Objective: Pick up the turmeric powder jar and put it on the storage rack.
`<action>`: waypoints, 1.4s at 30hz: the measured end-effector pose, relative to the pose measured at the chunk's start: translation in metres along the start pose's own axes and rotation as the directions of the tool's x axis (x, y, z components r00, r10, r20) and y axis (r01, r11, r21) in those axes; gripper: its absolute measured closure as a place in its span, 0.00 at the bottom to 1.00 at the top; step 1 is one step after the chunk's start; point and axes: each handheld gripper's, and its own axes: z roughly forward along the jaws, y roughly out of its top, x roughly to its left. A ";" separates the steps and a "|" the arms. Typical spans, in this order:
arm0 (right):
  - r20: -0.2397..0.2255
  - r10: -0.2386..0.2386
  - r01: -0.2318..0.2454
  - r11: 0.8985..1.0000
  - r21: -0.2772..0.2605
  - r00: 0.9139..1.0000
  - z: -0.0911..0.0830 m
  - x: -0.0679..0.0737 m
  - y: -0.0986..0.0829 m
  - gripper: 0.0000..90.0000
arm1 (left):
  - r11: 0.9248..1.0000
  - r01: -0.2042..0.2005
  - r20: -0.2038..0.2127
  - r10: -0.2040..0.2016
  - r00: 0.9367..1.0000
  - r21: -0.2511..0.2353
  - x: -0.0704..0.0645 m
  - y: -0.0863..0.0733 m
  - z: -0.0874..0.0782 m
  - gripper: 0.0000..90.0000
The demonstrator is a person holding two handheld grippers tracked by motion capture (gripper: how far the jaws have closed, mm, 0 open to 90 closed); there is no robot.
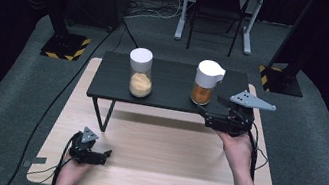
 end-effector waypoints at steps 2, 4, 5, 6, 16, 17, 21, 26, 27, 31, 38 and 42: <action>-0.009 0.001 -0.001 1.000 -0.002 1.000 -0.002 0.001 -0.005 0.19 | 1.000 0.000 0.000 0.000 1.000 0.000 0.000 0.000 0.000 0.08; -0.019 0.007 -0.007 1.000 -0.004 1.000 -0.004 0.002 -0.012 0.19 | 1.000 0.000 0.000 0.000 1.000 0.000 0.000 0.000 0.000 0.08; -0.022 0.008 -0.008 1.000 -0.005 1.000 -0.005 0.003 -0.015 0.19 | 1.000 0.001 -0.001 -0.001 1.000 0.000 0.000 0.000 0.000 0.08; -0.026 0.008 -0.008 1.000 -0.001 1.000 -0.006 0.004 -0.019 0.19 | 1.000 0.002 -0.002 -0.002 1.000 0.000 0.000 0.000 0.000 0.08; -0.038 -0.007 0.008 1.000 0.012 0.999 -0.008 0.013 -0.047 0.19 | 1.000 0.002 -0.002 -0.002 1.000 0.001 0.000 0.001 0.001 0.08; -0.036 -0.010 0.011 1.000 0.015 0.999 -0.008 0.013 -0.050 0.19 | 1.000 0.001 -0.001 -0.001 1.000 0.000 0.000 0.001 0.001 0.08; -0.038 -0.002 0.003 1.000 0.026 0.999 -0.005 0.013 -0.064 0.19 | 1.000 0.001 -0.002 -0.001 1.000 0.000 0.000 0.001 0.001 0.08; -0.037 0.004 -0.003 0.999 0.041 0.999 -0.002 0.013 -0.080 0.18 | 1.000 0.001 -0.001 -0.001 1.000 0.000 0.000 0.001 0.001 0.08; -0.037 0.009 -0.008 0.999 0.044 0.999 -0.002 0.012 -0.084 0.18 | 1.000 0.001 -0.002 -0.001 1.000 0.000 0.000 0.001 0.001 0.08; -0.035 0.002 -0.001 0.999 0.049 0.999 -0.001 0.013 -0.096 0.18 | 1.000 0.001 -0.002 -0.001 1.000 0.001 0.000 0.001 0.001 0.08; -0.039 0.010 -0.008 0.998 0.067 0.999 0.002 0.009 -0.113 0.18 | 1.000 0.001 -0.005 -0.001 1.000 0.001 -0.001 0.000 0.000 0.08; -0.036 0.019 -0.016 0.997 0.080 0.999 0.005 0.006 -0.126 0.17 | 1.000 0.002 -0.005 -0.002 1.000 0.002 -0.001 0.000 0.000 0.08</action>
